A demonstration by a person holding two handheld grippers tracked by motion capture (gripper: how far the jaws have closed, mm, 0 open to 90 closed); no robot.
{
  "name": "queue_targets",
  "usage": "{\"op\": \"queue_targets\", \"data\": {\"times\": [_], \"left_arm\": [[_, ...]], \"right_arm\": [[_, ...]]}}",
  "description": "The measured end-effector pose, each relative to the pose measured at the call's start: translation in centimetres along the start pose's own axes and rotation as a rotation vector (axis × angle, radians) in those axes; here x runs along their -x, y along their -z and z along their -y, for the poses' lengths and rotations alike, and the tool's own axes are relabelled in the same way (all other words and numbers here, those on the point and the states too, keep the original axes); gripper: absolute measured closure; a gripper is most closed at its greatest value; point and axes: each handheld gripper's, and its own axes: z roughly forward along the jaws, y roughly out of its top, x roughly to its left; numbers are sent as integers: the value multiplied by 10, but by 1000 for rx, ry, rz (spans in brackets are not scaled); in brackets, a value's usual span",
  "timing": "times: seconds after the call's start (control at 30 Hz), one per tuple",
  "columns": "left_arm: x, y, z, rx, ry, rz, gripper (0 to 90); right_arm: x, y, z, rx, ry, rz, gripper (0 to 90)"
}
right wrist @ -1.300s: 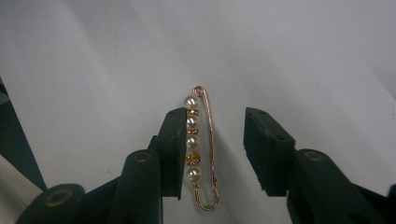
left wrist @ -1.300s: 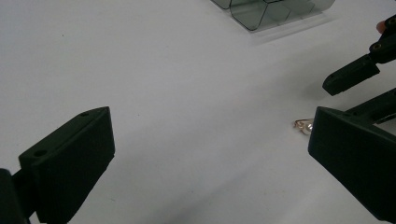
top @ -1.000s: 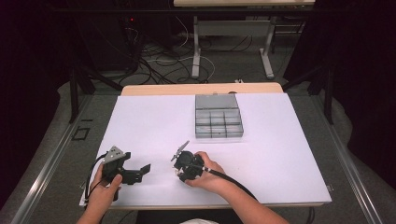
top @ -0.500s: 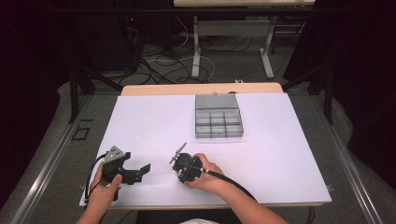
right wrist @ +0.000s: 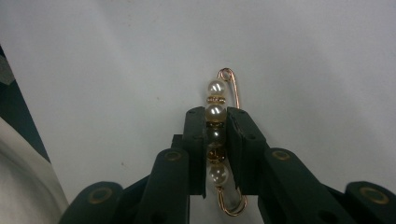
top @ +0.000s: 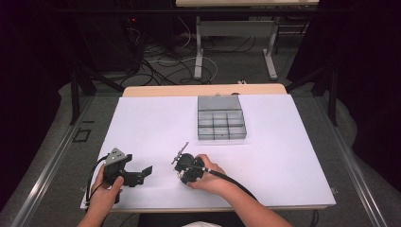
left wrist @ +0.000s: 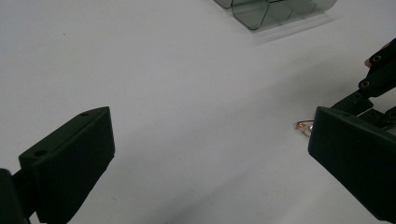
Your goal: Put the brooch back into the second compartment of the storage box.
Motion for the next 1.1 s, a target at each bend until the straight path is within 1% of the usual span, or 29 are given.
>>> {"op": "queue_targets", "data": {"times": [0.1, 0.13, 0.23, 0.33, 0.37, 0.43, 0.47, 0.53, 0.67, 0.87, 0.9, 1.1], "left_arm": [[0, 0, 0, 0, -1, 0, 3], [0, 0, 0, 0, 8, 0, 3], [0, 0, 0, 0, 11, 0, 3], [1, 0, 0, -1, 10, 1, 3], [0, 0, 0, 0, 1, 0, 3], [0, 0, 0, 0, -1, 0, 3], [0, 0, 0, 1, 13, 0, 4], [0, 0, 0, 1, 13, 0, 3], [0, 0, 0, 1, 11, 0, 4], [0, 0, 0, 3, 13, 0, 3], [0, 0, 0, 3, 13, 0, 4], [0, 0, 0, 1, 11, 0, 3]], "right_arm": [[3, 0, -1, -1, 5, -13, 794], [3, 0, -1, -3, 3, -14, 797], [3, 0, -1, -5, 1, -14, 797], [3, 0, -2, -11, 0, -16, 799], [3, 0, -2, -12, -7, -18, 800], [3, 0, -2, -13, -8, -20, 800], [4, 0, -2, -13, -10, -22, 802], [4, 1, -2, -11, -9, -24, 805], [4, 1, -2, -10, -6, -23, 806], [3, 3, -2, -7, 0, -7, 807], [3, 3, -1, -2, -1, -15, 808], [3, 6, -2, 9, 0, -3, 808]]}}
